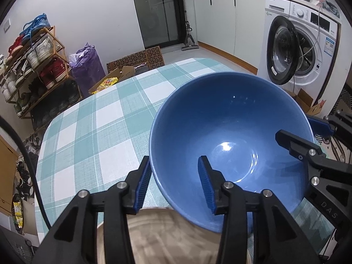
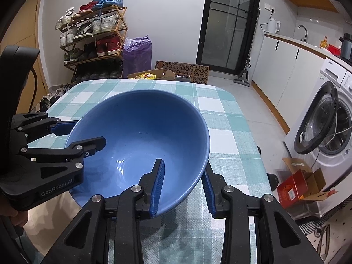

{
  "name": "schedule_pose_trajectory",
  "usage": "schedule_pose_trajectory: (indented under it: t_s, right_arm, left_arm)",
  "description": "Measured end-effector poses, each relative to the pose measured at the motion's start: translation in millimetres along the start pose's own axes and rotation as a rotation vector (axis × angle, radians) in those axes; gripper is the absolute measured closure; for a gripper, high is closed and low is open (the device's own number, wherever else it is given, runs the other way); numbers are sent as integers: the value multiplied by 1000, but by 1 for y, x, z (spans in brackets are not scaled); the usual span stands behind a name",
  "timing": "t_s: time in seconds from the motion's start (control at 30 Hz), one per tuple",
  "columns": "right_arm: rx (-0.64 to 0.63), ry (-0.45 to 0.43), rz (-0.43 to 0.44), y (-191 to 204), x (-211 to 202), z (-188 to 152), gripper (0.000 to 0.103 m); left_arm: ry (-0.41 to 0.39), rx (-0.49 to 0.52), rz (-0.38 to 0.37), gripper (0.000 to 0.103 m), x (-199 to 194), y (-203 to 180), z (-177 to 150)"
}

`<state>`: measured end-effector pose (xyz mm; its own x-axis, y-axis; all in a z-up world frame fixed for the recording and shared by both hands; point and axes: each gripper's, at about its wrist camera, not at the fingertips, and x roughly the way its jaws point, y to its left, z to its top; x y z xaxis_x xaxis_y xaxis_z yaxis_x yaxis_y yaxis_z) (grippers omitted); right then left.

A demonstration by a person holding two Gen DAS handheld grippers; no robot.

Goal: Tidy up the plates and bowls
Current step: 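Open both tools to release the bowl rims, then move both open tools to opposite rims of the nested blue bowls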

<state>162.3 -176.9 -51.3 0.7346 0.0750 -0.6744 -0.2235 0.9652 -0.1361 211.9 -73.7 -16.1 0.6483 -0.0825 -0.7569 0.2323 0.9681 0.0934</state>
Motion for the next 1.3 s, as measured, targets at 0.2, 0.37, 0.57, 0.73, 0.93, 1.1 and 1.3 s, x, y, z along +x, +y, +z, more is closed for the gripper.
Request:
schedule_pose_trajectory:
  t_s: [0.2,0.37,0.57,0.73,0.93,1.1,1.3]
  right_arm:
    - [-19,-12,3,-1,-3,-2,55]
    - [-4,-14,35,-8,-5,-3,54]
    - [35,-56,93,-19,-19,-4,27]
    - [58,-101,137,-28,-35,-7,16]
    - [75,-135,207,-36,-48,-12,1]
    - [86,-130,226,-42,-49,-17,1]
    - [107,-141,230,-49,-54,-17,1]
  left_arm:
    - [18,-10,-14,54,2,2,-2]
    - [23,-50,-42,43,-1,7,-3]
    - [-15,-139,-70,23,-16,24,-7]
    - [-64,-182,-81,13,-32,35,-11]
    - [-127,-214,-96,0,-48,41,-15]
    - [-128,-229,-89,0,-51,44,-20]
    - [-123,-233,-59,0,-51,45,-28]
